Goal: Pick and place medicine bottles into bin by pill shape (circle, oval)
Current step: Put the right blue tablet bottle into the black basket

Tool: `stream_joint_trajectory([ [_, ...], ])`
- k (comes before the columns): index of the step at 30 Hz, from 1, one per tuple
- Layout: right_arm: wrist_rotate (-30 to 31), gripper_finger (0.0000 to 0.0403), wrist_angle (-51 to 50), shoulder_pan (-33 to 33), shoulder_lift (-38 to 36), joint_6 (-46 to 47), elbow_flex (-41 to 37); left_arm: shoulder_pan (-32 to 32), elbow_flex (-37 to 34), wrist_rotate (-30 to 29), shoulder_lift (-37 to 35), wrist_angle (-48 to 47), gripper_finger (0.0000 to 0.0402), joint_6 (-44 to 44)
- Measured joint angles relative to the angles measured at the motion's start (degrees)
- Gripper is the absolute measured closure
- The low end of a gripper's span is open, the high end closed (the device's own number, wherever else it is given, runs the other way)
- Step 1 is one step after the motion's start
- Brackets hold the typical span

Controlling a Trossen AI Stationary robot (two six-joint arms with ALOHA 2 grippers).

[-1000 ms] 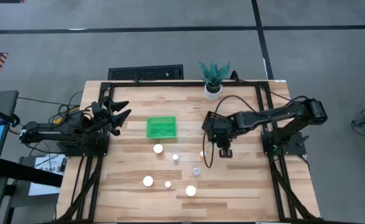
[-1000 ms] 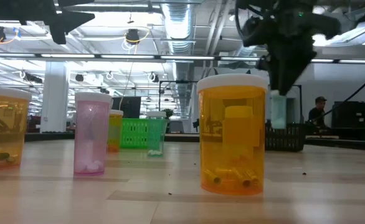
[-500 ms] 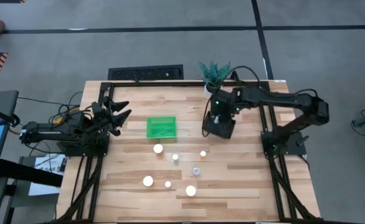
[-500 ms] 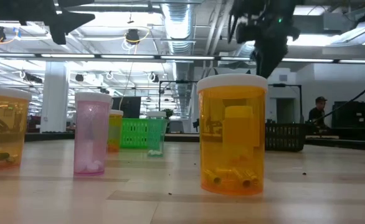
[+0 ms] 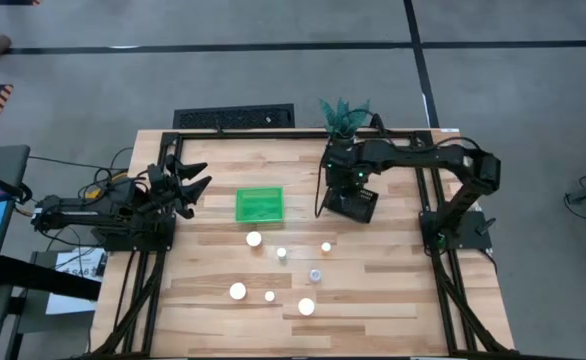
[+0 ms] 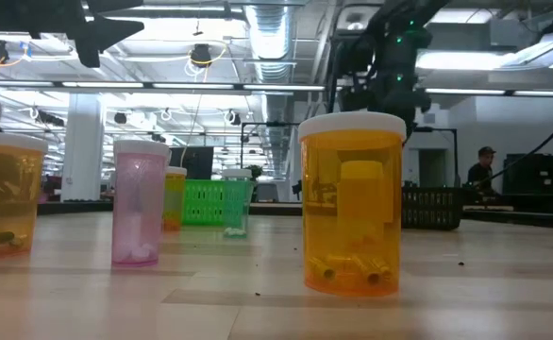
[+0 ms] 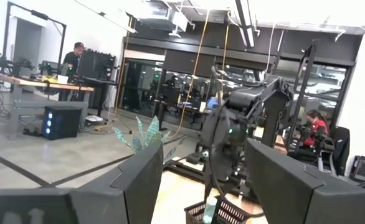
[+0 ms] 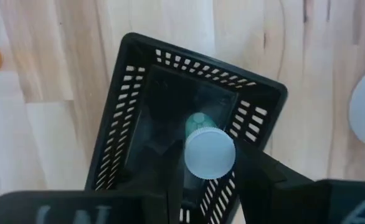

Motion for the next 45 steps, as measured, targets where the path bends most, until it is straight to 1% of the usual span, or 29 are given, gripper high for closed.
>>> stream_joint_trajectory([
  [5, -0.57, 0.0271, 0.83, -0.39, 2.52, -0.72, 0.0, 0.0, 0.0, -0.04, 0.0, -0.08, 0.0182, 0.0],
  [9, -3.23, 0.0271, 3.16, -1.26, 2.58, -0.74, 0.0, 0.0, 0.0, -0.18, 0.0, -0.12, 0.0182, 0.0],
  [14, -3.25, 0.0271, 3.96, -2.23, 2.6, -0.83, -0.07, 0.02, 0.0, -0.56, 0.0, -0.21, 0.0182, 0.0],
  [19, -3.25, 0.0271, 3.91, -2.27, 2.58, -0.81, -2.97, 0.0, 0.0, -0.7, 0.0, -0.25, 0.0182, 0.0],
  [24, -3.33, 0.0271, 6.92, -2.66, 0.9, -0.63, -5.9, 0.02, 0.0, -0.83, 0.0, -0.21, 0.0182, 0.17],
  [30, -3.28, 0.0274, 9.58, -4.07, -1.8, -0.75, -6.75, 0.02, 0.0, -0.87, 0.0, -0.19, 0.0182, 0.13],
  [38, -3.47, 0.0271, 9.33, -3.98, -1.05, -0.85, -6.86, 0.0, 0.0, -0.87, 0.0, -0.18, 0.0182, 0.11],
  [41, -4.45, 0.0271, 11.65, -3.75, -1.2, -0.8, -7.67, 0.0, 0.0, -0.87, 0.0, -0.19, 0.0182, 0.09],
  [45, -4.46, 0.0272, 10.63, -3.92, -1.16, -0.43, -7.98, 0.0, 0.0, -0.87, 0.0, -0.18, 0.0182, 0.08],
])
